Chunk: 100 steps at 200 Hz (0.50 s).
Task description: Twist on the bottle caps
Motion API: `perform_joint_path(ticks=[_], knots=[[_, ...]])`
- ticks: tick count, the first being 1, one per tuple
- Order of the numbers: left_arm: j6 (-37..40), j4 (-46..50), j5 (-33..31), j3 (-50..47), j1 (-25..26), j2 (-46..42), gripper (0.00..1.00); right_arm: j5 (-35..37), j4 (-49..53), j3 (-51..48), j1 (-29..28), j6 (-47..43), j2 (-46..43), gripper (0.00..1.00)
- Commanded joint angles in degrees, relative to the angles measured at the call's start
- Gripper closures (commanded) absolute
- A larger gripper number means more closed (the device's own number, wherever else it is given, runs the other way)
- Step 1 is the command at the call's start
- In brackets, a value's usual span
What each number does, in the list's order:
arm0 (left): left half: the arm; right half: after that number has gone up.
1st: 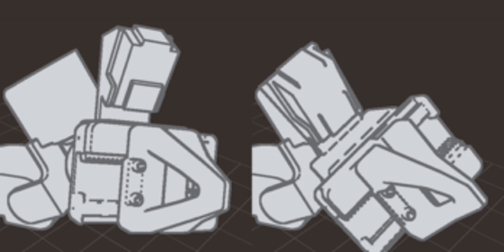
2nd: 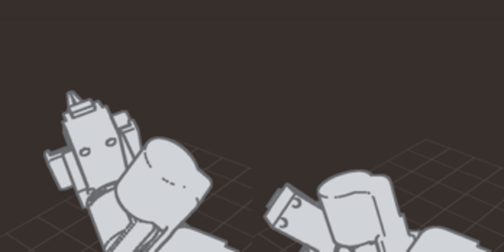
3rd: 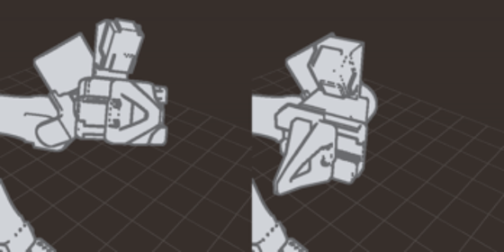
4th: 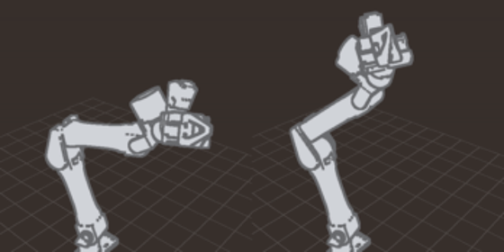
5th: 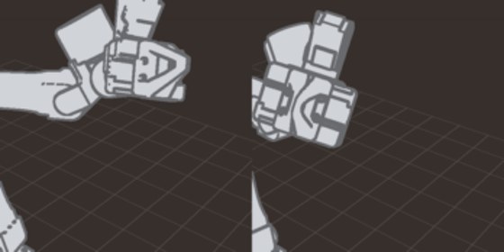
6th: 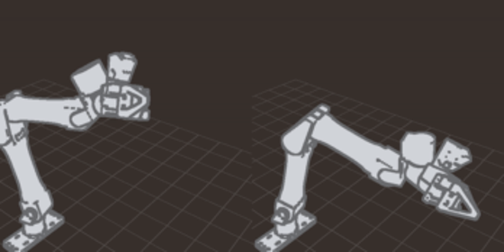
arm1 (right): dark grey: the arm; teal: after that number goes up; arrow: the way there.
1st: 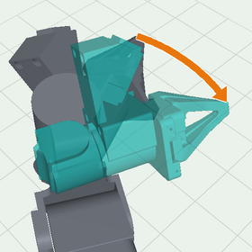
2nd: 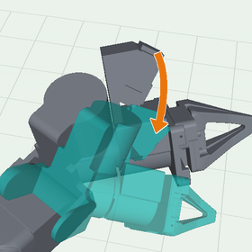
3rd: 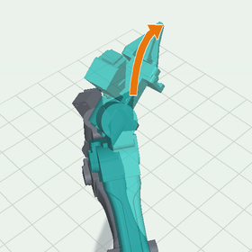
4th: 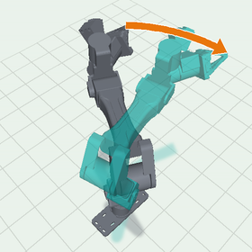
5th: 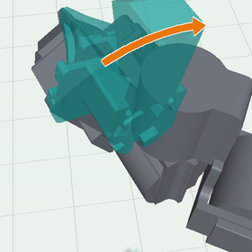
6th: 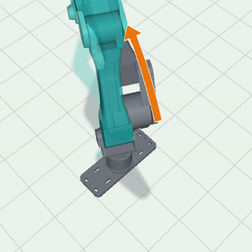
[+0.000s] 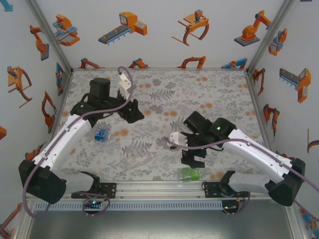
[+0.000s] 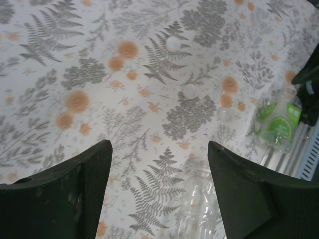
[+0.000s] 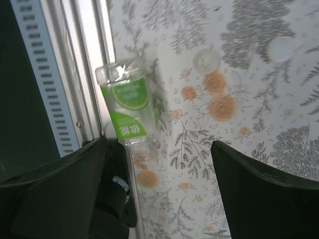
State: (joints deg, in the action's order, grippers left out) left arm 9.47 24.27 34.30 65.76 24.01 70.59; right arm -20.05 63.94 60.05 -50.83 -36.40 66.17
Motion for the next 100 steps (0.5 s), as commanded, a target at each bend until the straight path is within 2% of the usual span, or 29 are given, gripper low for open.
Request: perform_joint_path(ticks=[1, 26, 53, 100], knots=[[2.0, -1.2, 1.4, -3.7, -3.2, -3.8, 0.29, 1.7, 0.7, -5.3, -3.1, -5.5, -0.4, 0.16], [2.1, -2.5, 1.1, -5.9, -4.7, -5.2, 0.28, 4.0, -8.1, -11.6, -6.5, -3.9, -1.6, 0.13], [2.7, -2.0, 1.1, -6.2, -4.9, -5.9, 0.24, 5.8, -15.8, -17.4, -7.6, -3.5, -2.7, 0.12], [2.8, -1.9, 1.7, -7.0, -4.9, -7.3, 0.23, 6.4, -16.3, -22.0, -7.9, -5.8, 0.1, 0.13]])
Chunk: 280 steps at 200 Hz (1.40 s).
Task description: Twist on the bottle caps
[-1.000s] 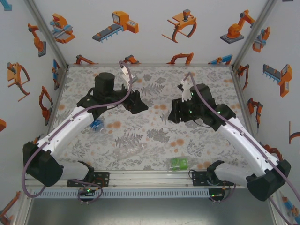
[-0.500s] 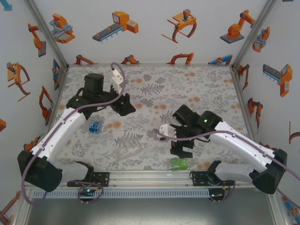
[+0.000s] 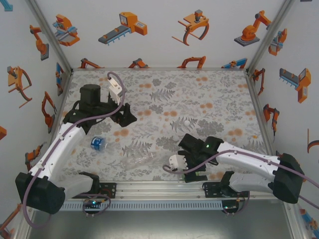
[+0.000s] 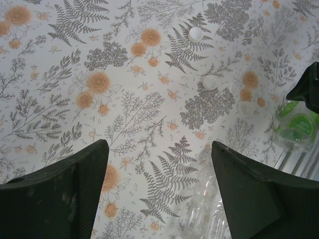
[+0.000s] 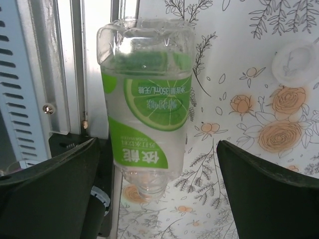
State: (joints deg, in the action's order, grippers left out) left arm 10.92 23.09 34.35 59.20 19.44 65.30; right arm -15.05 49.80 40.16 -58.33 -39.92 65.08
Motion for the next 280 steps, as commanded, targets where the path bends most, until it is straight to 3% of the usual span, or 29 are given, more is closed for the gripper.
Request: perform_joint_path(ticks=[1, 61, 103, 146, 189, 227, 280], knots=[[1.3, -0.8, 1.7, -0.4, -0.3, -2.1, 0.23, 1.4, -2.2, -2.2, -0.4, -2.3, 1.2, 0.13], [0.5, -1.8, 2.8, -0.9, -0.3, -3.1, 0.23, 3.9, -9.5, -5.9, -0.3, -2.3, 4.1, 0.20], [0.0, -1.9, 4.1, -1.1, -0.3, -3.8, 0.23, 5.0, -12.0, -6.4, -0.1, -2.2, 6.5, 0.40], [-0.4, -2.0, 6.3, -1.0, -0.3, -2.9, 0.23, 7.1, -11.9, -5.7, 0.0, -2.3, 3.0, 0.55], [-1.0, -1.9, 9.7, 0.0, 1.1, 0.1, 0.23, 14.8, -13.2, -3.0, -0.1, -5.8, -4.9, 0.57], [-1.9, 1.6, 10.2, 5.6, 7.6, 5.9, 0.24, 21.4, -16.5, 2.2, -0.1, -14.5, -6.9, 0.57], [-10.4, 3.1, 14.6, 13.0, 15.1, 14.4, 0.24, 25.6, -26.6, 7.1, -0.4, -27.7, -6.5, 0.58]])
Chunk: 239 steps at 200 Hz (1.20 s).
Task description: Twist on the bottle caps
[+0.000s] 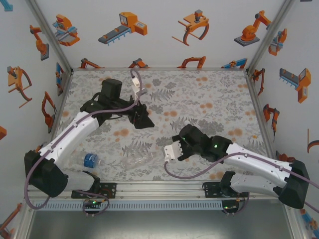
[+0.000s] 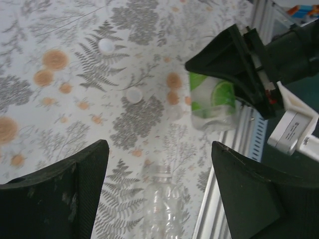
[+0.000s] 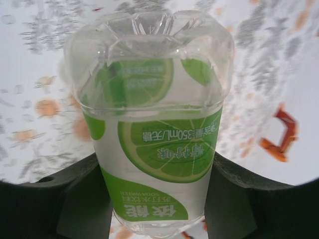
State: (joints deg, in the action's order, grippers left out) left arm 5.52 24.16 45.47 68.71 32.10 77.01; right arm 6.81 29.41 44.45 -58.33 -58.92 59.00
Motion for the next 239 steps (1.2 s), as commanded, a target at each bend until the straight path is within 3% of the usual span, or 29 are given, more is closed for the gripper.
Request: perform_joint_path(ticks=[1, 73, 142, 188, 222, 239], knots=[[-5.1, 2.2, 3.5, 3.7, 2.6, 2.7, 0.24, 3.8, -6.4, 2.9, -0.4, -8.9, -0.4, 0.58], [-8.0, 4.5, 4.1, 8.1, 9.1, 7.8, 0.22, 6.3, -17.0, 5.3, -0.6, -22.4, -0.5, 0.58], [-8.2, 7.1, 3.9, 14.3, 11.2, 13.0, 0.22, 6.2, -23.4, 6.0, -1.9, -28.8, 0.2, 0.58], [-6.2, 10.7, 4.2, 16.8, 11.5, 15.0, 0.39, 7.2, -25.4, 6.2, -2.5, -30.5, 0.8, 0.58], [-4.9, 11.3, 3.5, 16.3, 11.3, 14.7, 0.53, 7.7, -25.9, 6.3, -2.5, -30.3, 1.0, 0.47], [-4.6, 11.1, 2.1, 15.7, 10.6, 14.2, 0.57, 8.3, -25.5, 6.6, -2.5, -29.0, 1.3, 0.23]])
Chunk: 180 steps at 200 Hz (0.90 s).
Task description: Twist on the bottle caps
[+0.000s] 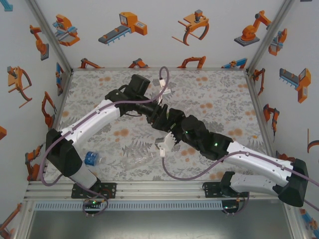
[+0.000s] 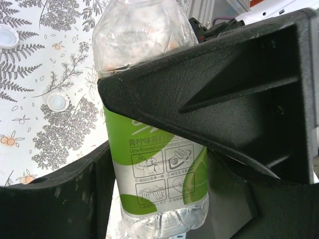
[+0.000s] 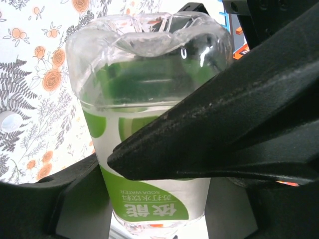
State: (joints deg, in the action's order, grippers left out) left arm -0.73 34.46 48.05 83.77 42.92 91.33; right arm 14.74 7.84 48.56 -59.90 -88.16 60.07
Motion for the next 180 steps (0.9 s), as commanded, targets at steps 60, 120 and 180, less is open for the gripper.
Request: perform_joint_path(ticks=[60, 120, 180], knots=[[-1.3, -8.6, -1.7, -6.8, -7.2, -4.6, 0.60, -4.1, 7.3, 9.4, 3.4, 27.9, 2.7, 0.07], [0.5, -14.8, -5.8, -13.7, -10.2, -10.0, 0.61, -12.2, 10.0, 15.3, 12.4, 86.9, 5.2, 0.14], [0.1, -24.9, -10.9, -21.6, -10.2, -16.7, 0.61, -15.8, 8.3, 16.3, 15.0, 134.8, 5.1, 0.26]])
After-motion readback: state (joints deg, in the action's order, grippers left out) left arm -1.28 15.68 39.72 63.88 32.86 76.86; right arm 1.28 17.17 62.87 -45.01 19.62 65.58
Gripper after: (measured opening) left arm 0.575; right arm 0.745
